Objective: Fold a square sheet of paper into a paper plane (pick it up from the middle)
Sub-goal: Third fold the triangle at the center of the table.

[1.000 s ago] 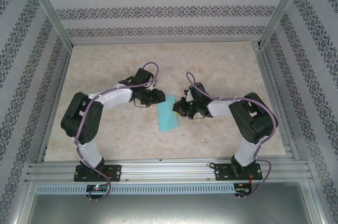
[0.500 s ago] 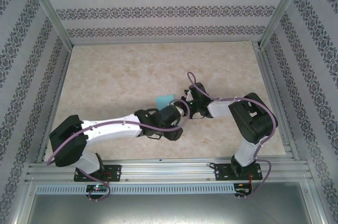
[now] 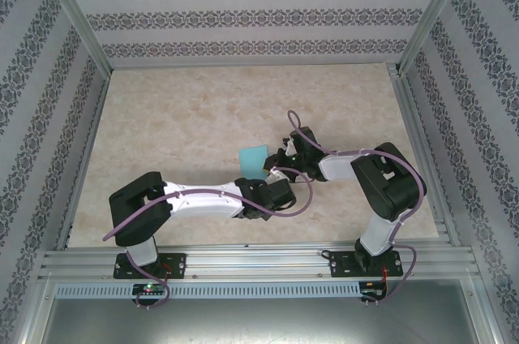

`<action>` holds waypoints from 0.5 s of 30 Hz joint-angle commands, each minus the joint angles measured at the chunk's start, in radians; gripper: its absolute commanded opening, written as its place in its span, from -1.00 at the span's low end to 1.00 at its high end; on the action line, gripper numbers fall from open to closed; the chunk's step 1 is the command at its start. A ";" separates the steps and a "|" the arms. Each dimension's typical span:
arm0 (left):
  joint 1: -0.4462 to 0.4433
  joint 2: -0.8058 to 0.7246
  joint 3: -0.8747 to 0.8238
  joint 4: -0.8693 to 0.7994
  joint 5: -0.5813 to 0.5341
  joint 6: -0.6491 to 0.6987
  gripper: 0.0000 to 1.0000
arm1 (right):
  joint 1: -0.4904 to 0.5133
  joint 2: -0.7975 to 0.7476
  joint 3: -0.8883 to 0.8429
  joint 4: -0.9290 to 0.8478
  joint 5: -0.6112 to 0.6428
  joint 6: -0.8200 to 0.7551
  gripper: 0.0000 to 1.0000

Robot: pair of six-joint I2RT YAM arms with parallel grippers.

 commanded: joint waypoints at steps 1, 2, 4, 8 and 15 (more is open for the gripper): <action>-0.013 0.017 0.032 -0.020 -0.073 0.021 0.13 | -0.015 -0.009 -0.020 0.006 -0.024 0.003 -0.73; -0.013 0.016 0.032 -0.019 -0.077 0.020 0.08 | -0.017 -0.008 -0.022 0.005 -0.024 0.003 -0.73; -0.012 0.012 0.031 -0.018 -0.078 0.019 -0.12 | -0.018 -0.008 -0.021 0.005 -0.025 0.000 -0.71; -0.013 -0.004 0.019 -0.013 -0.081 0.015 -0.49 | -0.024 -0.011 -0.021 -0.001 -0.028 -0.003 -0.67; 0.003 -0.033 0.010 -0.010 -0.061 0.018 -0.92 | -0.035 -0.019 -0.016 -0.007 -0.036 -0.010 -0.56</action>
